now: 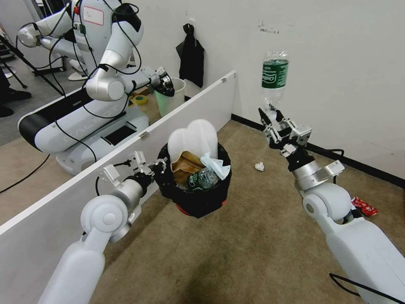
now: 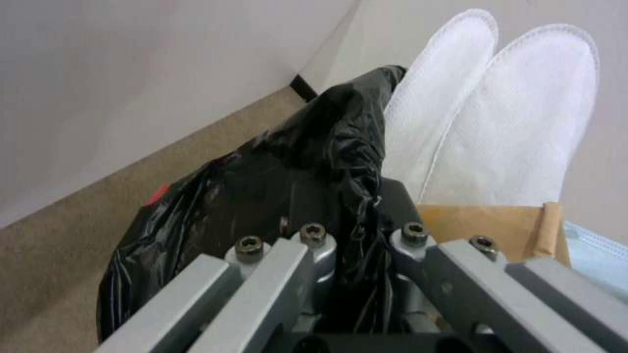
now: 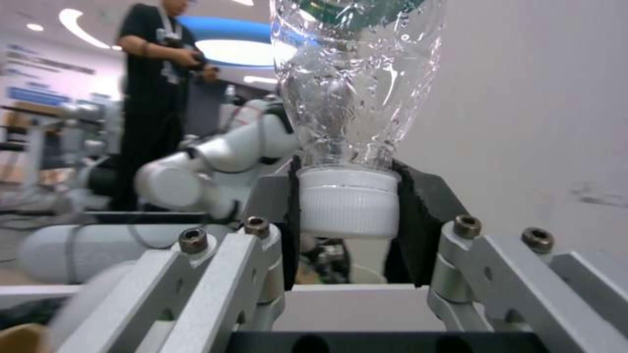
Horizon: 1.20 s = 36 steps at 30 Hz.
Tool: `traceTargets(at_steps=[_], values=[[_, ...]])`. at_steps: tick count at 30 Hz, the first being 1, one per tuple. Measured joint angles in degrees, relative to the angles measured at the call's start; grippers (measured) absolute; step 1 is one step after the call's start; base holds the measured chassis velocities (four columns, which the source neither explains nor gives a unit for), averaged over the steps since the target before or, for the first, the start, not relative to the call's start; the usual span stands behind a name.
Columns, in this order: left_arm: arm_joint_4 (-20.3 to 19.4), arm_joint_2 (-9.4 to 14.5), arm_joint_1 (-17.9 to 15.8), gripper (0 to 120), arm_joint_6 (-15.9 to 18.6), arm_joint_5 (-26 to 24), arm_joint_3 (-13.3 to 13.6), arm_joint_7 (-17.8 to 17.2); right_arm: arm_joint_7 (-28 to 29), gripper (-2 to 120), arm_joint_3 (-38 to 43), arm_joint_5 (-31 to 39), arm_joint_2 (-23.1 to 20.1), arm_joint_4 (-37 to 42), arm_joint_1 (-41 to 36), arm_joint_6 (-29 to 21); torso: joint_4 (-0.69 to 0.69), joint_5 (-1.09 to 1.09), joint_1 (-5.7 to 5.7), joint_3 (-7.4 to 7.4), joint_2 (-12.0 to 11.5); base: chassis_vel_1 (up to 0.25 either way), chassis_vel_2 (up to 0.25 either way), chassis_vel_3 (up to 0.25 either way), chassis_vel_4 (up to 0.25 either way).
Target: Pick up the trash bin, then pick up the garbage from the floor and place it into the trash bin.
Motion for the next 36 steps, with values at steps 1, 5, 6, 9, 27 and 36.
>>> traceTargets(at_steps=[1,5,6,9,27,36], values=[[0.08,-0.13,-0.11,4,0.04,-0.14,0.15,-0.04,-0.82,29,-0.44,0.41,-0.20,0.41,-0.05,0.00,0.00,0.00,0.00,0.00,0.00,0.000,0.000,0.000,0.000],[0.25,-0.24,-0.16,4,0.06,-0.25,0.48,-0.04,-2.12,29,-1.24,1.25,-0.55,1.01,-0.02,-0.17,0.00,0.00,0.00,0.00,0.00,0.000,0.000,0.000,0.000],[0.38,-0.41,-0.15,4,0.08,-0.40,0.78,0.08,-3.34,29,-2.12,1.83,-0.88,1.37,0.23,-0.30,0.00,0.00,0.00,0.00,0.00,0.000,0.000,0.000,0.000],[0.62,-0.86,-0.17,4,0.12,-0.52,1.20,0.35,-5.57,29,-3.63,3.07,-1.35,1.90,0.75,-0.40,0.00,0.00,0.00,0.00,0.00,0.000,0.000,0.000,0.000],[1.65,-1.89,-0.57,4,0.20,-0.12,2.92,0.99,-11.24,29,-8.02,7.55,-3.50,3.51,0.53,-1.53,0.00,0.00,0.00,0.00,0.00,0.000,0.000,0.000,0.000],[1.87,-1.93,-0.96,4,0.09,0.14,2.68,1.20,-10.14,29,-10.90,9.96,-5.23,4.48,-0.36,-2.24,0.00,0.00,0.00,0.00,0.00,0.000,0.000,0.000,0.000]])
